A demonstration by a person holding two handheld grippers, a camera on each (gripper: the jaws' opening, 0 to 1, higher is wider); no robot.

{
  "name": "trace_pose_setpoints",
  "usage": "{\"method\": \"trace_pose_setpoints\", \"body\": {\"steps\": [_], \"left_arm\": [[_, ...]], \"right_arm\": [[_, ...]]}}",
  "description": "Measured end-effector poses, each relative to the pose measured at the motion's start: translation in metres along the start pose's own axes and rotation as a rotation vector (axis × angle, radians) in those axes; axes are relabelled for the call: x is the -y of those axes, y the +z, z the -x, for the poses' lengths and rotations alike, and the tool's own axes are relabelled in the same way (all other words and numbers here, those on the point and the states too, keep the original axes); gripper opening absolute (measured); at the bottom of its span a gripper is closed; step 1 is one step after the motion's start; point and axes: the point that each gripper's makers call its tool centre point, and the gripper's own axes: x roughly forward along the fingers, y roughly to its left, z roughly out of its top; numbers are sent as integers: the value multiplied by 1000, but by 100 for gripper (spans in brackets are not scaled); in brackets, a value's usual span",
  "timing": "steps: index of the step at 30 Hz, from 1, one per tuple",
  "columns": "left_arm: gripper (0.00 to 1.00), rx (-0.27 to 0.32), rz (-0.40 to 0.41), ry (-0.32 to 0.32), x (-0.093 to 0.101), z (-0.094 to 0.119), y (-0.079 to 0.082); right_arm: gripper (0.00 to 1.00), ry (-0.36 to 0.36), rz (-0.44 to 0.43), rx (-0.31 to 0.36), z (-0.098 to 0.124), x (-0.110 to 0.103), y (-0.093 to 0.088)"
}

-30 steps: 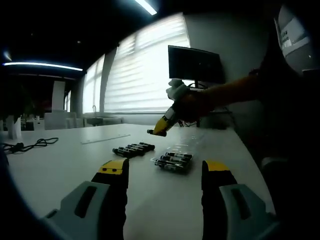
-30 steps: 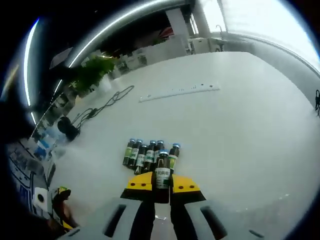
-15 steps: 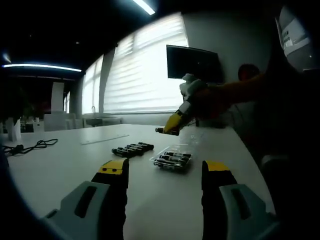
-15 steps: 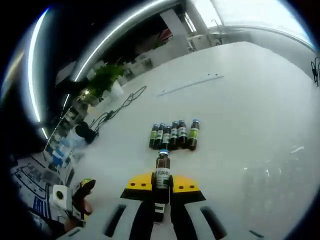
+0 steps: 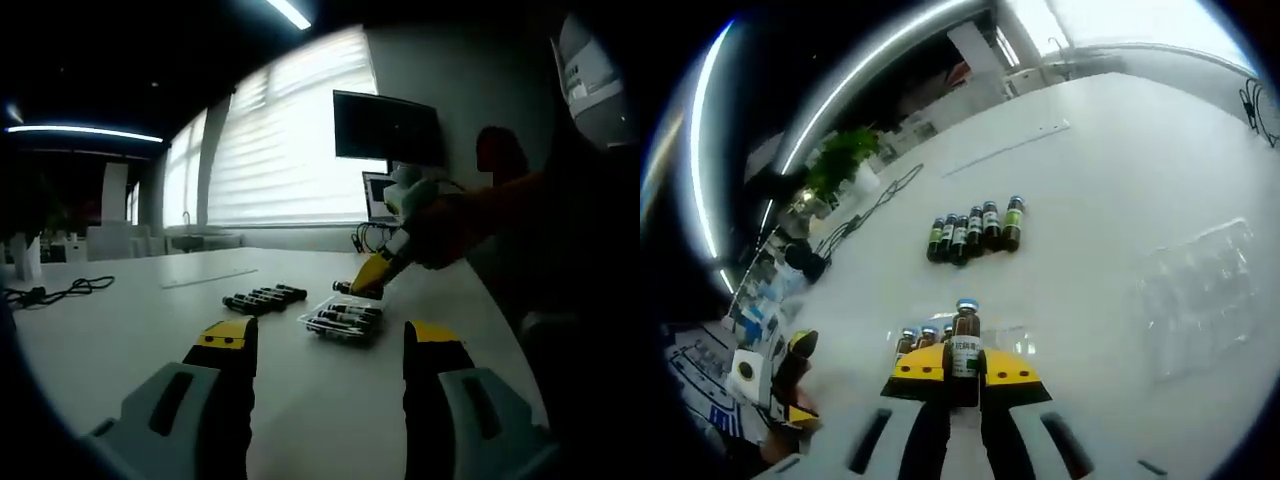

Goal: Grip medicine bottles put into box

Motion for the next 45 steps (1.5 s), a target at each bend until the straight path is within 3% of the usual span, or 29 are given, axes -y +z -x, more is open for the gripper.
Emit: {"method": "trace_pose_setpoints", "body": {"steps": [19, 24, 31, 35, 37, 39, 41, 45], "left_arm": [[51, 1, 1, 0, 0, 0, 0], [51, 1, 2, 0, 0, 0, 0], [51, 1, 0, -1, 0, 0, 0], [51, 3, 4, -1, 0, 0, 0], [51, 2, 3, -2, 0, 0, 0], [51, 2, 2, -4, 1, 0, 0], [51, 2, 4, -2, 0, 0, 0], [51, 1, -3, -1, 1, 0, 0]], "right_arm": [[8, 6, 32, -29, -5, -1, -13], [9, 25, -6, -14, -5, -1, -10], [10, 12, 3, 11, 1, 0, -2], [8, -35, 98, 36, 5, 2, 4], [6, -65, 186, 41, 7, 2, 7], [4, -131, 363, 61, 8, 1, 9], [4, -174, 473, 70, 8, 0, 9], [3, -164, 479, 67, 5, -6, 9]]}}
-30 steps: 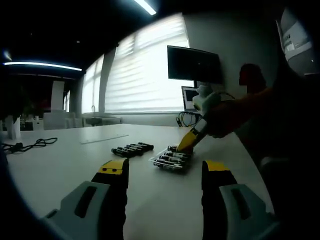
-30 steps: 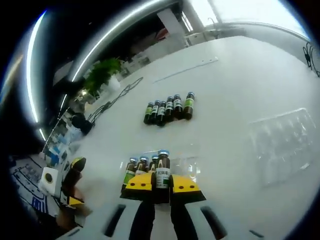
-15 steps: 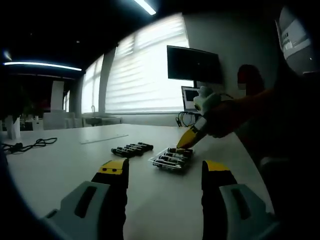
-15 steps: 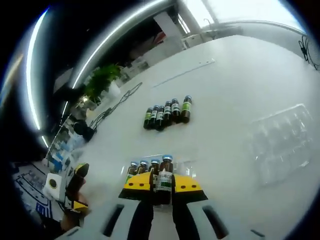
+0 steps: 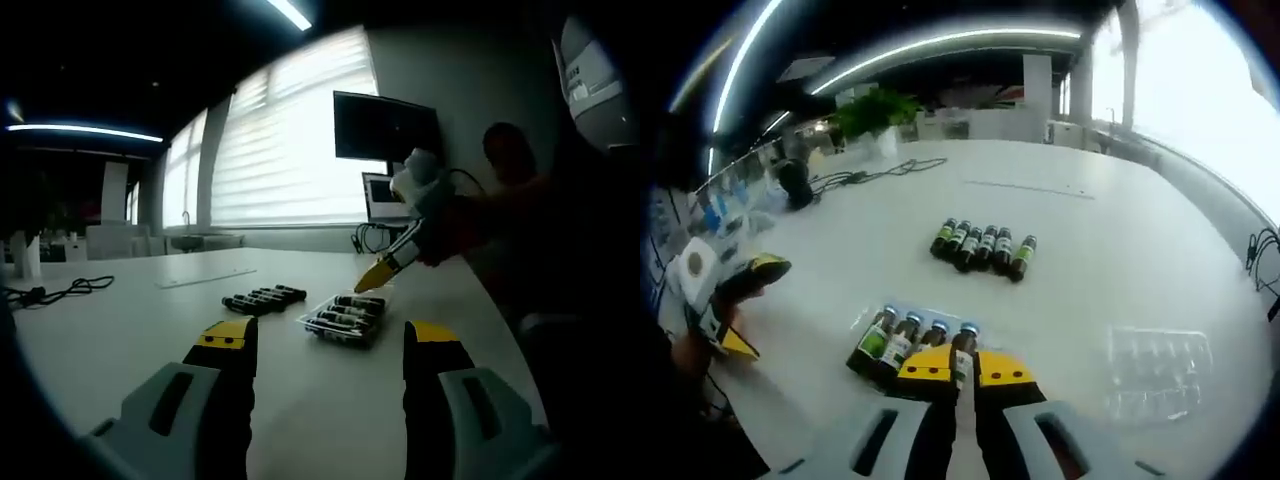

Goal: Grip medicine bottles put into box

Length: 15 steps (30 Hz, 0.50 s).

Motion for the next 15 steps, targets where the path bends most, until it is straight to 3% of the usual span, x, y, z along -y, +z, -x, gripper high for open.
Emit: {"method": "trace_pose_setpoints", "body": {"steps": [3, 7, 9, 15], "left_arm": [[51, 1, 2, 1, 0, 0, 0], [51, 2, 7, -1, -1, 0, 0], [51, 1, 7, 0, -1, 0, 0], [51, 2, 11, 0, -1, -1, 0]], "right_arm": [[1, -22, 52, -6, 0, 3, 0], [0, 7, 43, -13, 2, -3, -2], [0, 15, 77, 21, 5, -8, 3], [0, 15, 130, -26, -1, -11, -6]]}}
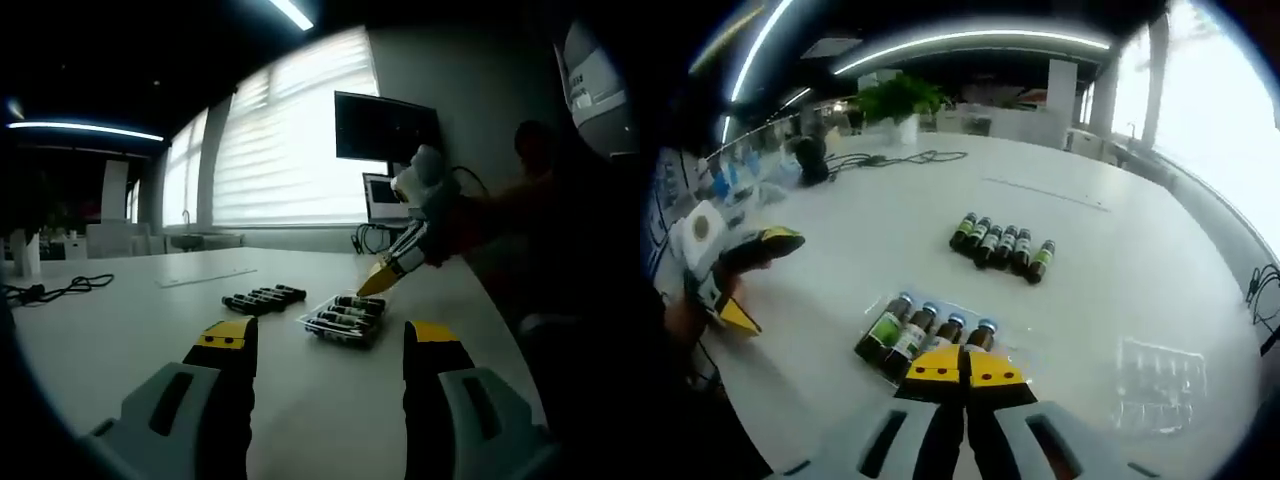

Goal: Grip medicine bottles put into box

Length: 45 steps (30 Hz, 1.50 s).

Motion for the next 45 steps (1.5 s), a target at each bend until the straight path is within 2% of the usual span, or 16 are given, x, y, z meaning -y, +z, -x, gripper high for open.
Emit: {"method": "trace_pose_setpoints", "body": {"steps": [10, 15, 20, 21, 22, 23, 24, 31, 34, 36, 42, 45], "left_arm": [[51, 1, 1, 0, 0, 0, 0], [51, 1, 4, -1, 0, 0, 0], [51, 1, 3, -1, 0, 0, 0], [51, 1, 2, -1, 0, 0, 0], [51, 0, 1, -1, 0, 0, 0], [51, 0, 1, -2, 0, 0, 0], [51, 1, 1, -2, 0, 0, 0], [51, 0, -2, -2, 0, 0, 0], [51, 0, 0, -1, 0, 0, 0], [51, 1, 5, 1, -2, 0, 0], [52, 20, 51, 19, -9, 1, 3], [52, 14, 56, 18, -8, 0, 2]], "right_arm": [[0, -14, -26, 15, 1, 5, -2], [0, -39, 62, 32, 1, 3, -1], [0, -54, 77, 31, 0, 3, -1], [0, -52, 51, 3, -4, 1, -9], [0, -50, 74, 4, 0, 6, -14], [0, -49, 57, 12, -1, 8, -16], [0, -46, 63, 19, -1, 2, -8], [0, -45, 79, 28, -1, 2, -5], [0, -21, 29, 29, -2, 5, -5], [0, -4, -37, 19, -2, 6, -6], [0, -27, -73, 45, -2, 6, -6], [0, -40, -60, 47, -2, 5, -6]]}}
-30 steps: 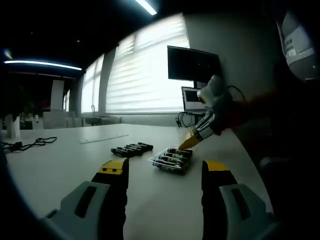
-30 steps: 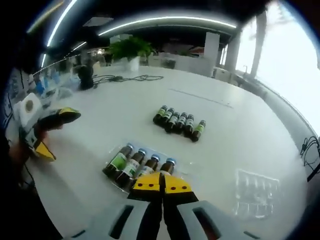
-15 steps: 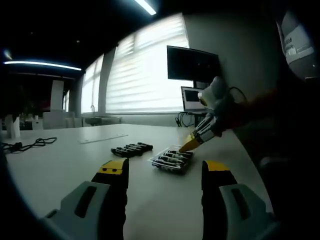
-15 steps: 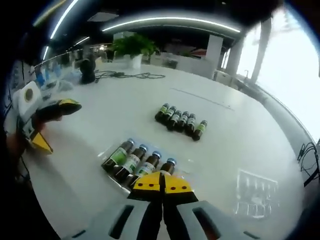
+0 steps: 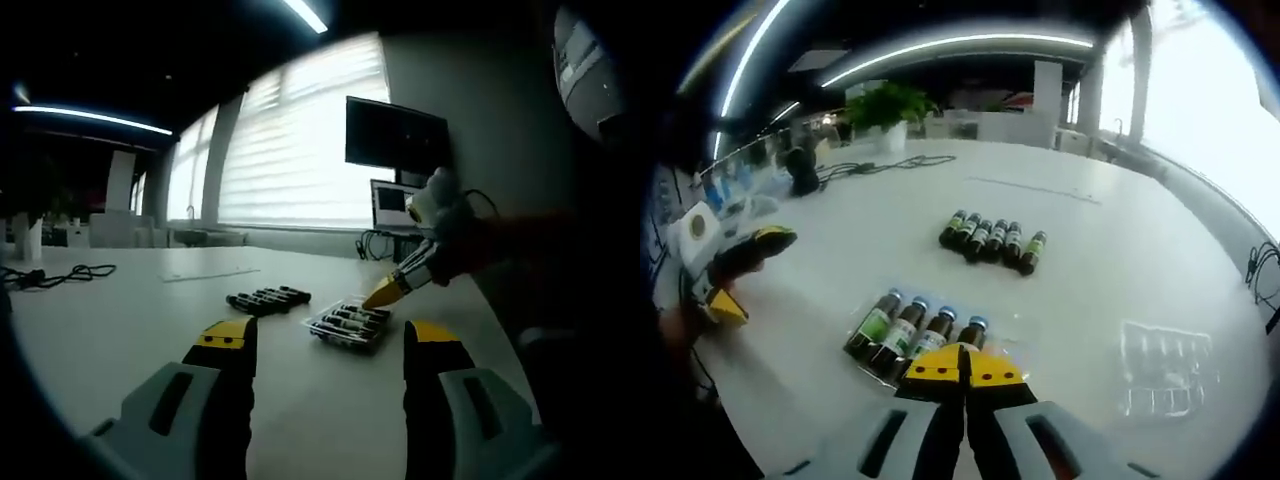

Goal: Grip medicine bottles put into box

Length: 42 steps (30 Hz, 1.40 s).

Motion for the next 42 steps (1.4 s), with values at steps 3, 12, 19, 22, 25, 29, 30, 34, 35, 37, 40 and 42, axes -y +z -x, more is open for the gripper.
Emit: {"method": "trace_pose_setpoints", "body": {"steps": [3, 12, 19, 22, 25, 29, 30, 34, 35, 37, 40, 42], "left_arm": [[52, -9, 4, 1, 0, -1, -2], [52, -37, -14, 23, -1, -1, -6], [52, -31, 24, 36, -6, 0, -4], [52, -34, 23, 39, -10, 2, -7], [52, -42, 17, 40, -9, 2, -8], [52, -47, 18, 47, -13, 3, -10], [52, -48, 19, 46, -12, 2, -10], [51, -44, -14, 43, -9, 1, -8], [51, -43, -19, 44, -9, 0, -7], [51, -39, -27, 46, -9, 0, -6], [51, -36, -35, 48, -9, -1, -5], [51, -32, -42, 50, -10, -1, -6]], "right_arm": [[0, -10, -12, -9, 0, 1, 0], [0, -12, -86, 42, 4, -2, -2], [0, -3, -74, 11, 5, -6, -1], [8, 33, -65, 14, 5, -11, -1], [8, 33, -114, 37, 7, -9, 3], [9, 1, -103, 68, 10, -1, 14], [9, -5, -109, 85, 12, 3, 20], [9, 5, -133, 108, 13, 11, 37], [10, 9, -133, 108, 12, 12, 40], [11, 9, -128, 104, 9, 16, 45], [11, 7, -128, 95, 2, 23, 50], [11, 14, -155, 95, -2, 27, 55]]}}
